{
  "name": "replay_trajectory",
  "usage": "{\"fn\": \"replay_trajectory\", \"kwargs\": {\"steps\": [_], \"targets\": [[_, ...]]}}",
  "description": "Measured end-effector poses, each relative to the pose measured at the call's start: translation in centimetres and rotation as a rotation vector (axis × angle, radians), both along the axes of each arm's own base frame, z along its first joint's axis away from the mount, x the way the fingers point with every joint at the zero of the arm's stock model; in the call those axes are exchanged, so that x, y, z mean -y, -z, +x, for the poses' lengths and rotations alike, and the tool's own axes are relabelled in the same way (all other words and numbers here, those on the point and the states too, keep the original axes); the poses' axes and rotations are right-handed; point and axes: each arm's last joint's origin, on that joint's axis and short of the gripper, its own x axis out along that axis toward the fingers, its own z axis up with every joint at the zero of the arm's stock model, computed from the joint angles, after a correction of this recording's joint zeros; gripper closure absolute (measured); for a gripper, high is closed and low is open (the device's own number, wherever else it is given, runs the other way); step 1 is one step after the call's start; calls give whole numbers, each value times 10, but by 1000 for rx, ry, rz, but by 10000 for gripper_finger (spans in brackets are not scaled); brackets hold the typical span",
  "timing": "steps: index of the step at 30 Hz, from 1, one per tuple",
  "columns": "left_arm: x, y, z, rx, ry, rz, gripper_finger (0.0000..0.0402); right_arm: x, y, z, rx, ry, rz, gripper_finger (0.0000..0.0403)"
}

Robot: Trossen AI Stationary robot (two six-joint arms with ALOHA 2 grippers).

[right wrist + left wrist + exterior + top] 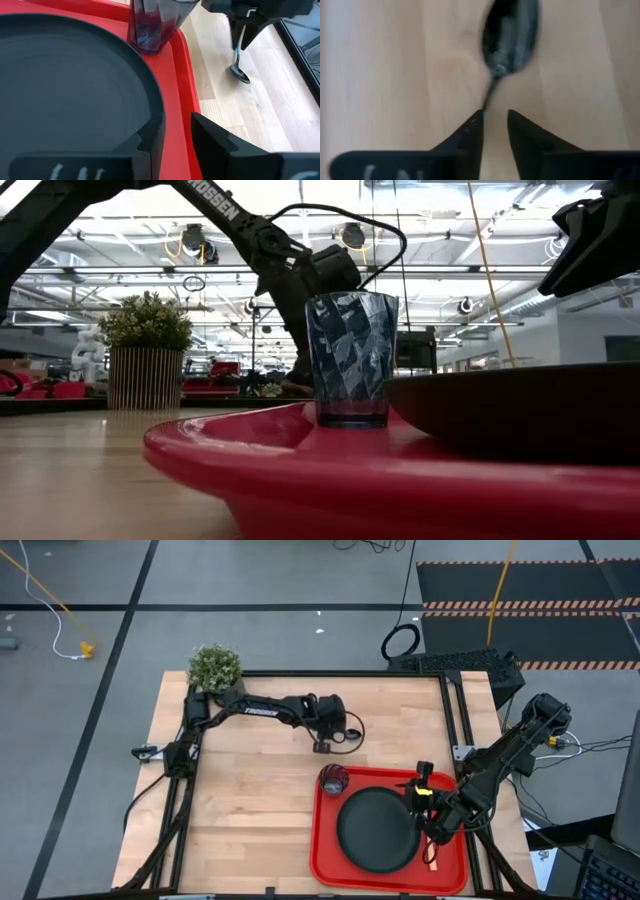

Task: Pick and place plate/cup/fork/spoon on tray
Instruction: Put the blue spoon on the tray to the right of the orange fork

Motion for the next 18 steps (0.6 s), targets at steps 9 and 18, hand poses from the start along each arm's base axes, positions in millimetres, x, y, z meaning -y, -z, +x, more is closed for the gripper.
{"fn": "replay_trajectory", "kwargs": {"steps": [9,18], "targets": [[-19,0,-5,22,8,-25,257,0,0,0,0,0,0,314],[-23,12,-3,6,54,-33,256,0,0,0,4,-2,3,314]]}}
